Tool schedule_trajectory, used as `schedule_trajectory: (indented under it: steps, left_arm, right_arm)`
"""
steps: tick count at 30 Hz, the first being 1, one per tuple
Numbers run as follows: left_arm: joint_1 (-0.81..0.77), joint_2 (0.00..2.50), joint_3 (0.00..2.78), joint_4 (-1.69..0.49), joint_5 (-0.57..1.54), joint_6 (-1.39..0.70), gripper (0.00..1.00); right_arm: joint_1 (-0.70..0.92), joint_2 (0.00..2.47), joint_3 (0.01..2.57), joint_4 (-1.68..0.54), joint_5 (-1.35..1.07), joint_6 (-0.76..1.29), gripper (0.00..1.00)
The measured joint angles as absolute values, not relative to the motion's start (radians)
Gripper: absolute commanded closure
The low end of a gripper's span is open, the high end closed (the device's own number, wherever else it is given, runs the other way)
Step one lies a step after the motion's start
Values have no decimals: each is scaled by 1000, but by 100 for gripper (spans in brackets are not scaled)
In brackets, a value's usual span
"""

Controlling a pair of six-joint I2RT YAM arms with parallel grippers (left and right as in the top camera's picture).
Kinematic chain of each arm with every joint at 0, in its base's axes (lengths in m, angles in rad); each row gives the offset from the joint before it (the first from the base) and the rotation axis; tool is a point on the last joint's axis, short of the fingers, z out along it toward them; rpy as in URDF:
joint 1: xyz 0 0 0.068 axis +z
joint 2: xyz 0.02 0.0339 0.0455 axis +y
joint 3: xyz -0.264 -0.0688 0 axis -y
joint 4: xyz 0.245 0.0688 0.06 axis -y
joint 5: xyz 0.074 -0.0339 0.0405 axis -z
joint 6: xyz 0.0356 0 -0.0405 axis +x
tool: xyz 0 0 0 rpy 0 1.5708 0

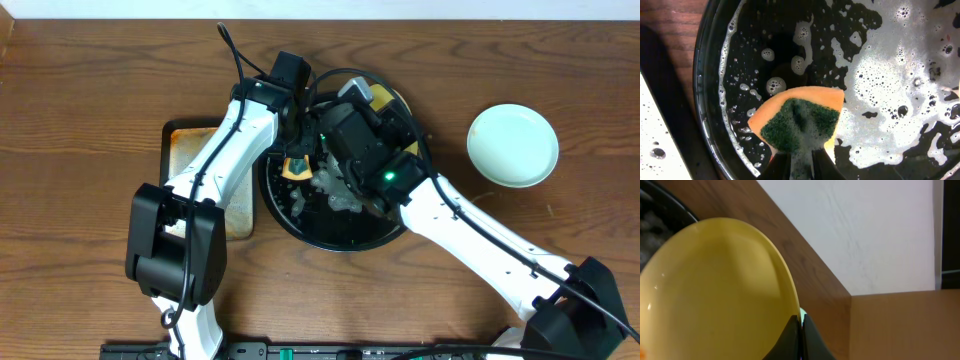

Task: Clean dirty plates on tray and stack at the side
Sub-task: 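Lift the yellow plate upright with right gripper and wipe its underside, then carry the yellow plate right and stack it on the blue plates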

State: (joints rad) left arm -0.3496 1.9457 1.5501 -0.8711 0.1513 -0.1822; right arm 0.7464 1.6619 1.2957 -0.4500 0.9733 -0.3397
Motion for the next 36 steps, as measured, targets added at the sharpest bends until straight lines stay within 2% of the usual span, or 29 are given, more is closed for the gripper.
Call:
schedule_trajectory:
  steps: [27,30,36]
  left_arm:
    - [-350,1946,1550,-867,151,-182,87]
    - [-350,1946,1550,-868,151,-182,87]
    - [-350,1946,1550,-867,151,-182,87]
  right_arm:
    - [699,1662,1296,-469,969,-290,99]
    - [652,1662,1296,-467,970,-270,99]
    - [445,1662,1296,-472,958,-216,99]
